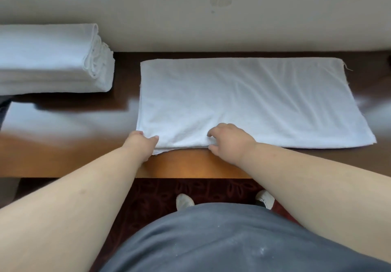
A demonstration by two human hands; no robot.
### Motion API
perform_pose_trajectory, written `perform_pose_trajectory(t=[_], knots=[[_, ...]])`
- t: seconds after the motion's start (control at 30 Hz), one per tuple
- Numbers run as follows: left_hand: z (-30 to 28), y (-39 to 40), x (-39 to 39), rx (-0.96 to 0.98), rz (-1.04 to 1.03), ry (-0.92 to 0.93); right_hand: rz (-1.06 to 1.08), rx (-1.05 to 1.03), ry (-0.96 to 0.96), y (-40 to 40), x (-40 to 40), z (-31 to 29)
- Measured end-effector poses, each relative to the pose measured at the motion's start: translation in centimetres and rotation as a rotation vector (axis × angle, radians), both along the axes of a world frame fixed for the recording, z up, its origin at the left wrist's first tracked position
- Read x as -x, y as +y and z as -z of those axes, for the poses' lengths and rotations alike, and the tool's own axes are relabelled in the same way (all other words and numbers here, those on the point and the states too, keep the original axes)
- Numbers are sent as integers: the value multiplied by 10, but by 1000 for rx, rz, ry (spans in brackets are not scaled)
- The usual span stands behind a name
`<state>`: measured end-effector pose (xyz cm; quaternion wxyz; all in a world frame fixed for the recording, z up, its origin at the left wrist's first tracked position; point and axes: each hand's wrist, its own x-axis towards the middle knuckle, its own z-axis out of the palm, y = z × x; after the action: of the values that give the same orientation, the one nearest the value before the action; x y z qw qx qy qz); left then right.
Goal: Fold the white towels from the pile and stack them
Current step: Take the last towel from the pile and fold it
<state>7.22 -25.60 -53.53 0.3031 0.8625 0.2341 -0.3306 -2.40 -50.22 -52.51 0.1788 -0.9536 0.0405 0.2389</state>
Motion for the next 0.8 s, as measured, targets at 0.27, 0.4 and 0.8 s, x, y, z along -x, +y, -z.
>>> perform_pose_trajectory(t=[0.27,0.4,0.8], knots=[[4,19,-3,66,-40,-14,-145,189,9,52,-33,2],[0,23,-14,183,-25,-178,-194,79,-150,84,-50,-3],[22,51,-26,51,163,-145,26,-88,-85,121,-81,-17]])
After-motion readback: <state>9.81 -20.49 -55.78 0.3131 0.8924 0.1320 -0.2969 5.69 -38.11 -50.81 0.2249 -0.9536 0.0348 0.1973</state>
